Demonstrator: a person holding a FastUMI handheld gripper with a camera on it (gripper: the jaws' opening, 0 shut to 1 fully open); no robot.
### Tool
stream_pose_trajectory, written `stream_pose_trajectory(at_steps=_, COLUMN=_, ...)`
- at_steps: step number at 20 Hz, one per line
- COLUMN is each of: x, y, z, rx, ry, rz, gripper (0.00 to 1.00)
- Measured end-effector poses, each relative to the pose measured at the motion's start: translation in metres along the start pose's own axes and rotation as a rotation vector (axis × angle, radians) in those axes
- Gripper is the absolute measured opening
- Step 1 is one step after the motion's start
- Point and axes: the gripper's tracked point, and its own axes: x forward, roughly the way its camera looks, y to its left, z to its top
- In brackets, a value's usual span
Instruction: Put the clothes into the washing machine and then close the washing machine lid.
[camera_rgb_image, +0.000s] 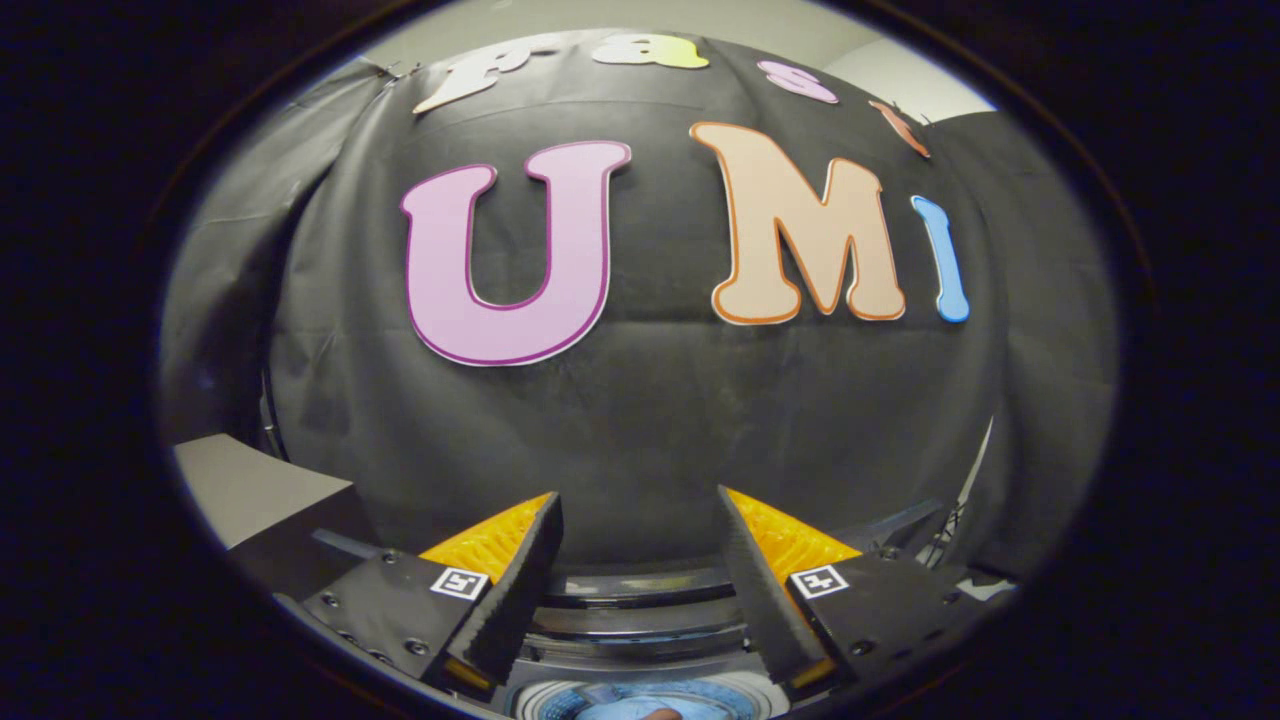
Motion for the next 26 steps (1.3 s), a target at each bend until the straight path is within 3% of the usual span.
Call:
stream_pose_trajectory(at_steps=20, x=-0.045, y=-0.006, z=-0.015, rx=0.007, ry=-0.050, rz=-0.025, gripper=0.94)
stream_pose_trajectory(at_steps=26, x=-0.055, y=-0.016, z=-0.042, rx=0.042, ry=-0.002, rz=-0.053, gripper=0.93)
